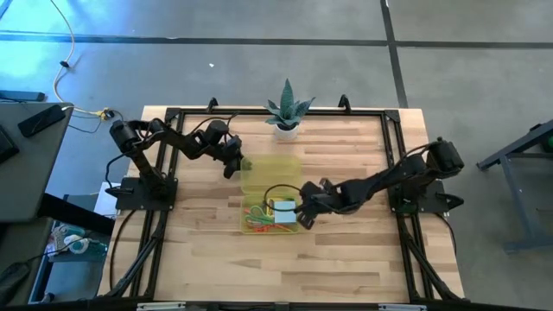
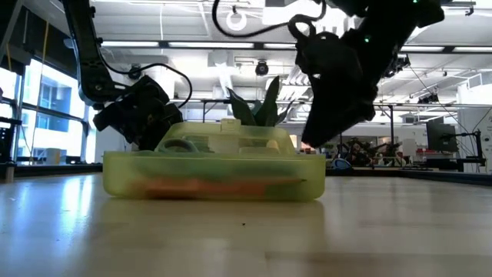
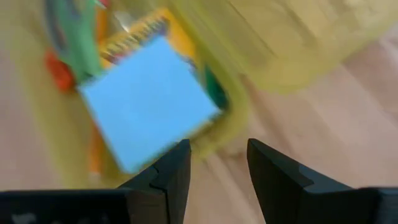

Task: Pack school essentials
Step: Close the yellow school supply box

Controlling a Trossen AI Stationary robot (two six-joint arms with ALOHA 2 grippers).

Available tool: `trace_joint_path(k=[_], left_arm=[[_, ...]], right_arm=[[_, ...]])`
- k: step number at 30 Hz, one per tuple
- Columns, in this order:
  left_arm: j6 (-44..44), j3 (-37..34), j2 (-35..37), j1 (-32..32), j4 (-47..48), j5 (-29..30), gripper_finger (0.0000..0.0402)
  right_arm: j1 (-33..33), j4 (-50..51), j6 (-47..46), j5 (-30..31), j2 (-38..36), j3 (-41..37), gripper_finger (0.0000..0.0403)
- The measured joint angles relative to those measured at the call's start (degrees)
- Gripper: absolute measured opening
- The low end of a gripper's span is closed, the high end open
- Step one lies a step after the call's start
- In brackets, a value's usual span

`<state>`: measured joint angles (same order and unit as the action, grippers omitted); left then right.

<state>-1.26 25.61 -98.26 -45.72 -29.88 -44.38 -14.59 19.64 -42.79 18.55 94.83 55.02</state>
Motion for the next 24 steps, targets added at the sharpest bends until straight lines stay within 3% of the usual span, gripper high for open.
trace_joint_path(k=[12, 24], left_arm=[[0.96, 0.0, 0.0, 0.01, 0.01, 0.01, 0.0115], [1.49, 0.0, 0.0, 0.01, 0.0, 0.07, 0.0115]], right_arm=[[-4.62, -16.05, -1.12, 3.84, 0.9, -0.61, 0.0149], [-6.23, -31.15, -3.69, 5.18, 10.02, -0.59, 0.0149]])
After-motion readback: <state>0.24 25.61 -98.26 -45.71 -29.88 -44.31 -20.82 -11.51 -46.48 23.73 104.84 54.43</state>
